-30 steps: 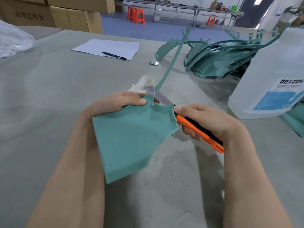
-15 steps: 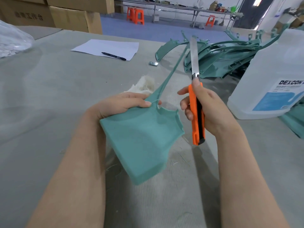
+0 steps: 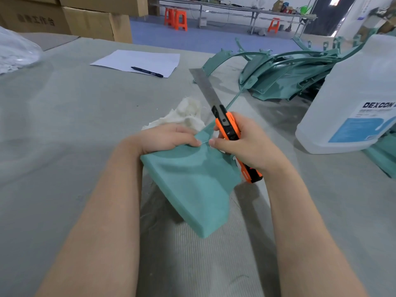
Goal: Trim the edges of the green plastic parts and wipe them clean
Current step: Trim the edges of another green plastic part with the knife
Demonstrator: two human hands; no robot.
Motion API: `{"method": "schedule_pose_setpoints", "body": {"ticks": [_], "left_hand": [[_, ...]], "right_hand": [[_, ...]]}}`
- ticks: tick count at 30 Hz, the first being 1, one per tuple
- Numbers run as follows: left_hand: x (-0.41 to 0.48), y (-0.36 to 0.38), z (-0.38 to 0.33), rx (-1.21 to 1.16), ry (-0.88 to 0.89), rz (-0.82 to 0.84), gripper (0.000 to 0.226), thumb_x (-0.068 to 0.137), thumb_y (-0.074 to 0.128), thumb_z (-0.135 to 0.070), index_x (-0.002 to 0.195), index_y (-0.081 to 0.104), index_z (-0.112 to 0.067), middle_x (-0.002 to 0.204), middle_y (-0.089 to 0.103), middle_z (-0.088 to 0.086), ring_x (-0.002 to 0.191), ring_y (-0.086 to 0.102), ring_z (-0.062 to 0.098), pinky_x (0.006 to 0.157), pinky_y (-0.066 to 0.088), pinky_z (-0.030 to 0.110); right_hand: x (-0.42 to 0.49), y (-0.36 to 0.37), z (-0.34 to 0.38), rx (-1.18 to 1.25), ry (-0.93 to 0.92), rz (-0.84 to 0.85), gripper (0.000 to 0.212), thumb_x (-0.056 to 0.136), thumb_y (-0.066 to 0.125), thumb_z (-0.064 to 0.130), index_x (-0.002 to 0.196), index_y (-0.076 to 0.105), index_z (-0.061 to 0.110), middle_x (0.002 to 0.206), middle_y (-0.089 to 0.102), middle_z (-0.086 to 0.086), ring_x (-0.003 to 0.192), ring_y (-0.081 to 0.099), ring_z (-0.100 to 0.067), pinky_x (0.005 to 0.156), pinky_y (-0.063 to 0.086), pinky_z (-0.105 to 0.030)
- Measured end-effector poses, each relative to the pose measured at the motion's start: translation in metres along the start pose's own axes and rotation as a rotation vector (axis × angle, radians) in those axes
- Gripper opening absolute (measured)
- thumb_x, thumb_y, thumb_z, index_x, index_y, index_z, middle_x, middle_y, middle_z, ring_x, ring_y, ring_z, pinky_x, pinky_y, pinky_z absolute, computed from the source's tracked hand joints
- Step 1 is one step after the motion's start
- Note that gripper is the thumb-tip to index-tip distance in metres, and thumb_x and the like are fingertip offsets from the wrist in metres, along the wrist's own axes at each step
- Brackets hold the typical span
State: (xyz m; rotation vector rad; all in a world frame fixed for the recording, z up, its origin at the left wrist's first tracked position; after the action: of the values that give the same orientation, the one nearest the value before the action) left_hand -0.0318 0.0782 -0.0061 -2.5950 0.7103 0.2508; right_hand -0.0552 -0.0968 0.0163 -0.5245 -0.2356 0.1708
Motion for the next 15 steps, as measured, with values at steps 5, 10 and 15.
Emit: {"method": "schedule_pose_setpoints", "body": {"ticks": [5, 10, 15], "left_hand": [[0.0041, -0.0036, 0.0030, 0.188, -0.019, -0.044, 0.016, 0.090, 0.061, -0.032, 0.094, 0.075, -0.024, 0.090, 0.074, -0.009, 0.078, 0.067, 0.005, 0.078, 0.050, 0.017], [0.0058, -0.0030, 0.0063, 0.170, -0.032, -0.022, 0.016, 0.090, 0.061, -0.034, 0.093, 0.075, -0.026, 0.095, 0.075, -0.006, 0.083, 0.069, 0.008, 0.083, 0.051, 0.025], [0.0062, -0.0030, 0.0091, 0.145, -0.021, -0.014, 0.021, 0.088, 0.061, -0.037, 0.098, 0.074, -0.023, 0.098, 0.074, -0.003, 0.084, 0.069, 0.008, 0.085, 0.051, 0.027]], "right_hand": [[0.0002, 0.0052, 0.0005, -0.090, 0.003, 0.055, 0.009, 0.082, 0.073, 0.011, 0.088, 0.067, 0.012, 0.066, 0.059, 0.000, 0.061, 0.054, -0.012, 0.069, 0.052, -0.040], [-0.0003, 0.0072, 0.0031, -0.152, -0.003, 0.064, 0.009, 0.084, 0.070, 0.011, 0.076, 0.066, 0.011, 0.069, 0.064, -0.014, 0.058, 0.052, -0.014, 0.066, 0.050, -0.039], [0.0000, 0.0046, 0.0036, -0.191, 0.019, 0.008, 0.018, 0.085, 0.068, 0.014, 0.068, 0.062, 0.016, 0.057, 0.055, 0.002, 0.051, 0.048, -0.006, 0.060, 0.041, -0.031]]}}
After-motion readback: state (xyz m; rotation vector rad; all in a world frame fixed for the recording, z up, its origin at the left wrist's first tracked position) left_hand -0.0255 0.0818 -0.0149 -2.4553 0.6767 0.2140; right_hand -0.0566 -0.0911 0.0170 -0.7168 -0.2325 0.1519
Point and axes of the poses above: each hand's wrist, its own x-axis towards the middle knuckle, its own y-axis out of the palm, z = x × y, the point moved 4 cm from there along x, towards the middle knuckle
